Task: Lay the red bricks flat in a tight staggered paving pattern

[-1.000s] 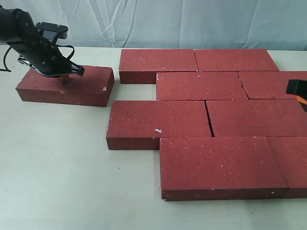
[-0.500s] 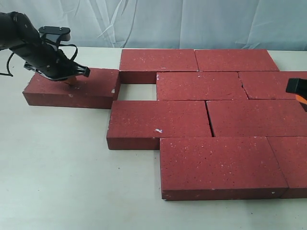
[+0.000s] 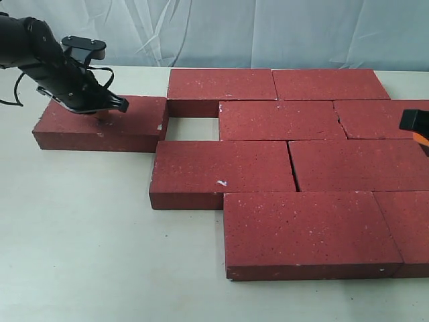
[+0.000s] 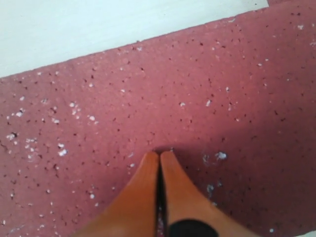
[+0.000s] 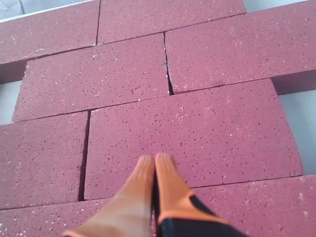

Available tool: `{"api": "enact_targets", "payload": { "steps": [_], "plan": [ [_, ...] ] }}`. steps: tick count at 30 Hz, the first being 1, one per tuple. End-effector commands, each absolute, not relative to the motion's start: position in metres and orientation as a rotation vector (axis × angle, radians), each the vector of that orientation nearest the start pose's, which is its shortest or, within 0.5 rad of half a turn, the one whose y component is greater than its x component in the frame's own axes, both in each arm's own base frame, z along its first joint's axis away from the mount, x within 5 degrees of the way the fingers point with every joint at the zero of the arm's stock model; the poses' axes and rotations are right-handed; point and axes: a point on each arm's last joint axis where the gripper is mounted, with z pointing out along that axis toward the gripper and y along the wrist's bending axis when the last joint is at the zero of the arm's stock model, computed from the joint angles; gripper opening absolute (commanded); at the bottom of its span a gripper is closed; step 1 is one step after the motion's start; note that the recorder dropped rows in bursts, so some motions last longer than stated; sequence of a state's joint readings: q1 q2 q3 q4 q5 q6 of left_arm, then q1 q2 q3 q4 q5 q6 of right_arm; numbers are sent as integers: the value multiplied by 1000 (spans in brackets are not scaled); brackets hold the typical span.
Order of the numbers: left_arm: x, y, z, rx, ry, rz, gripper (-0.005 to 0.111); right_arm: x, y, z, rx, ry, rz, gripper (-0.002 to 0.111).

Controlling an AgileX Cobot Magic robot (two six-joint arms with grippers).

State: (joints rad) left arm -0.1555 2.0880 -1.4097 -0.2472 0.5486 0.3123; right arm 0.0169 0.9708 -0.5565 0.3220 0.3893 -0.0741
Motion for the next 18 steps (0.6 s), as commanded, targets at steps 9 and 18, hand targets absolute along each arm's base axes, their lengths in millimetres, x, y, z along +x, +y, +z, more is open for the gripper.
{"api": "enact_targets", "payload": {
  "steps": [9, 18],
  "plan": [
    [409, -85, 129, 475, 2815, -115, 0, 187, 13, 262, 172, 2265, 260, -1],
    [413, -64, 129, 463, 2815, -15, 0, 187, 13, 262, 171, 2266, 260, -1]
  ]
}}
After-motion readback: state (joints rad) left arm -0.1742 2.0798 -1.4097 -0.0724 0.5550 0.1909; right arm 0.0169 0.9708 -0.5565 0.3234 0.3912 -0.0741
